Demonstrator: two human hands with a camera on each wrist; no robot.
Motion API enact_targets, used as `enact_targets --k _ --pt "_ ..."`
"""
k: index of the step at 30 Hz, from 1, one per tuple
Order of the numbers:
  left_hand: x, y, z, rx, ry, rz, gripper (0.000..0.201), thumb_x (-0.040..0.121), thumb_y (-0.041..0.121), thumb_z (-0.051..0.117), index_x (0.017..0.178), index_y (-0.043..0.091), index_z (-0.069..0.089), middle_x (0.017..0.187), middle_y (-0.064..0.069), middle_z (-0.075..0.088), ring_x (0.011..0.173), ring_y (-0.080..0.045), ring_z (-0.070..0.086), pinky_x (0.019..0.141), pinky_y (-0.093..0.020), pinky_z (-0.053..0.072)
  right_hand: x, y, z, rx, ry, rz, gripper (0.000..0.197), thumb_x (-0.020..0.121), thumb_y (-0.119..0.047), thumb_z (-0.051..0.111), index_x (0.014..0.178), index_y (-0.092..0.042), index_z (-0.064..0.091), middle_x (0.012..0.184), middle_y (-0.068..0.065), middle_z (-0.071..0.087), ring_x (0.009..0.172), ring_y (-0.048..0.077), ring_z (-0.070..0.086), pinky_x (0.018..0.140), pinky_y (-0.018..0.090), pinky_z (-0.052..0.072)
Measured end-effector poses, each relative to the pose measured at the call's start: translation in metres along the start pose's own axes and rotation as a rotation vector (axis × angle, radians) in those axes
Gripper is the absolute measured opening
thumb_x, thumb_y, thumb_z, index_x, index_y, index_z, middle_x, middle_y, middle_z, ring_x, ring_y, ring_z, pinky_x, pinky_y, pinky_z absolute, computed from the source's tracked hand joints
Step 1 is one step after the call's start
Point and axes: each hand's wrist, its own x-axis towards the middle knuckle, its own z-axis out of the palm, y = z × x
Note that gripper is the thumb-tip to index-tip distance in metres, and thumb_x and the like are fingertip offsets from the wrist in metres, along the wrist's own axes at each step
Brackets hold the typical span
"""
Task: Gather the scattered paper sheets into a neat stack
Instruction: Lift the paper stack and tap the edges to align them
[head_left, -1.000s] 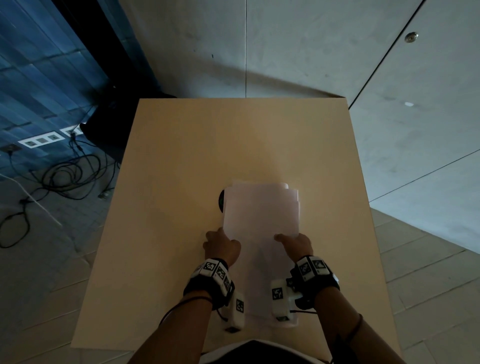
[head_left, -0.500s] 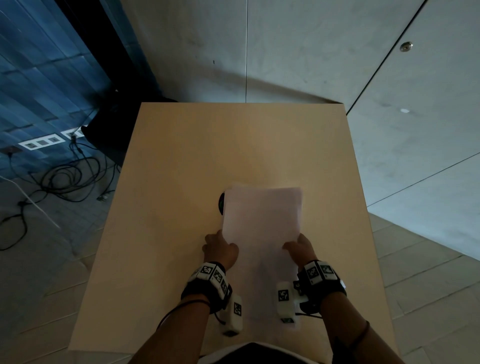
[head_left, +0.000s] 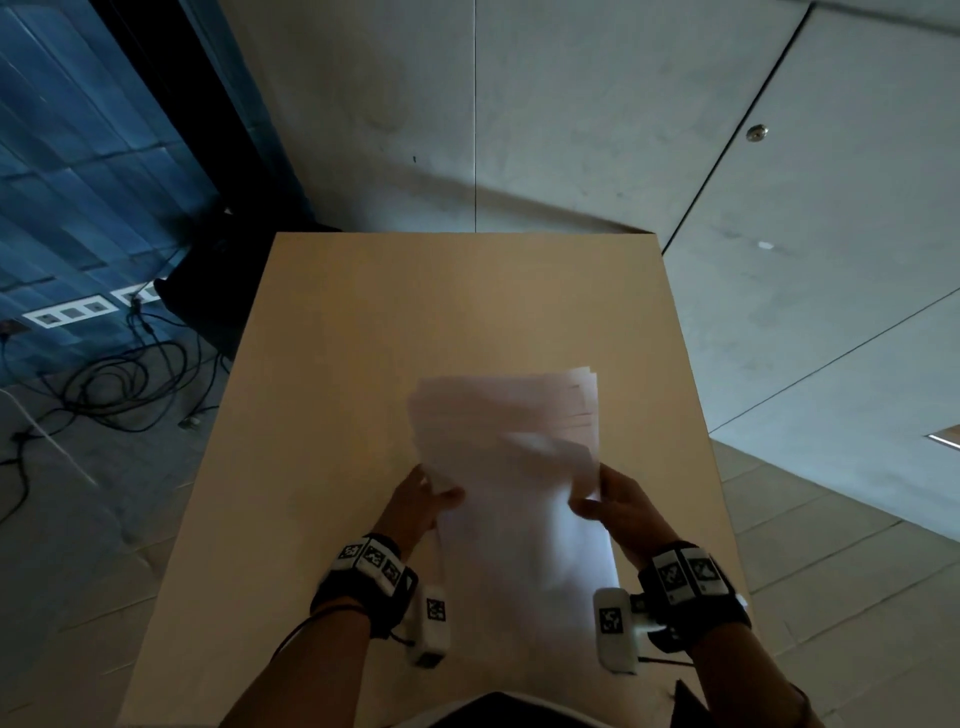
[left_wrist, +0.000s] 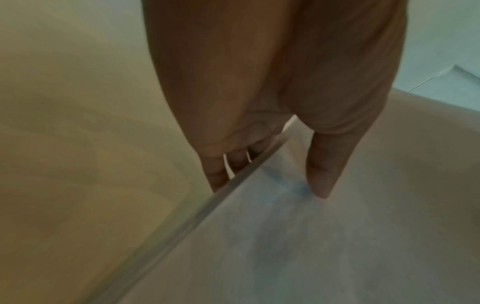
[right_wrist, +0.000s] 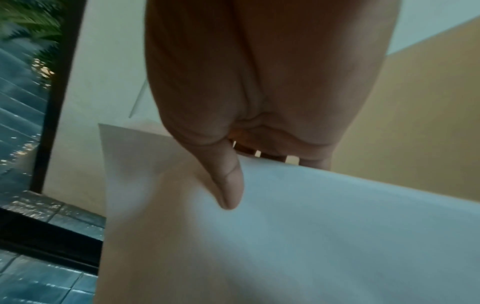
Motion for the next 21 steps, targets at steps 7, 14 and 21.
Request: enact_targets --k 7,14,21 --pt "-0.044 0.054 0.003 0.073 0.081 0.470 0.026 0.083 0.009 0.070 0.108 0.012 0.064 0.092 0.009 0.070 0.075 0.007 0.068 0.066 -0.012 0.053 -0.019 -0.040 -0.015 0.007 0.148 -0.207 0.039 0.075 -0.002 0.068 0.093 -0.036 0.075 0.108 0.003 0.075 0.107 0.027 0.068 0.101 0.051 0.049" --pt "-0.072 0.092 0.007 0.093 0.267 0.754 0.023 0.085 0.016 0.068 0.108 0.014 0.062 0.095 0.008 0.069 0.082 0.008 0.065 0.071 -0.011 0.053 -0.024 -0.083 -0.015 0.012 0.290 -0.449 0.036 0.077 -0.012 0.068 0.086 -0.047 0.074 0.091 -0.008 0.077 0.098 0.026 0.072 0.089 0.042 0.055" --pt "-0.067 0.071 0.008 0.186 0.287 0.703 0.035 0.087 0.022 0.065 0.121 0.018 0.058 0.103 0.008 0.066 0.095 -0.006 0.064 0.080 -0.018 0.052 -0.011 -0.054 -0.012 -0.171 0.344 -0.353 0.015 0.085 -0.019 0.069 0.095 -0.030 0.069 0.098 0.002 0.075 0.097 0.023 0.071 0.088 0.041 0.056"
